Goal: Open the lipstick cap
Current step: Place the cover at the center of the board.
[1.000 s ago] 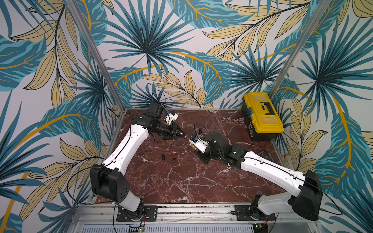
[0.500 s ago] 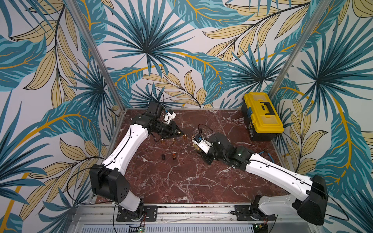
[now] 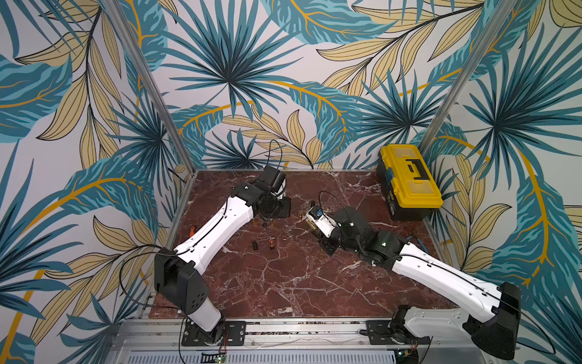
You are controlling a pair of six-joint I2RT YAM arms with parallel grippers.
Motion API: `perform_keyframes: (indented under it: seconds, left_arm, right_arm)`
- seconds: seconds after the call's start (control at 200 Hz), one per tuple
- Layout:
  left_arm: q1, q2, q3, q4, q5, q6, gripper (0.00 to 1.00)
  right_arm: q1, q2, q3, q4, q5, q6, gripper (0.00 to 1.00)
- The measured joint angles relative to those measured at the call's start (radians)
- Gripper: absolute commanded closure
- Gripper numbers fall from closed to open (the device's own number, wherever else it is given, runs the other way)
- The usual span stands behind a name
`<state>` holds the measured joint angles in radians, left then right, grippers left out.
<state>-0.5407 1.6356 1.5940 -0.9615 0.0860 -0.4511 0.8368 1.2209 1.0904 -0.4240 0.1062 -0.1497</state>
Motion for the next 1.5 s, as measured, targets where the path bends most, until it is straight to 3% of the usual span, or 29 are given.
perform_keyframes:
  seconds: [0.3,0.641,1.016,1.497]
  left_arm:
    - [-0.061,0.094,-0.093,0.082,-0.143,0.002,1.00]
    - [-0.088,0.146,-0.148,0.170,-0.146,0.001,1.00]
    - [-0.135,0.326,-0.148,0.190,-0.091,0.002,0.98]
    - [-0.134,0.358,-0.158,0.192,-0.085,-0.002,0.98]
  right_arm:
    - [0.000,-0.022,-0.014,0.000,0.021,0.008,0.98]
    - [0.000,-0.028,-0.021,0.000,0.033,0.011,0.98]
    - [0.000,-0.071,-0.035,0.000,0.060,0.015,0.98]
    - [0.000,-0.071,-0.043,0.000,0.063,0.015,0.98]
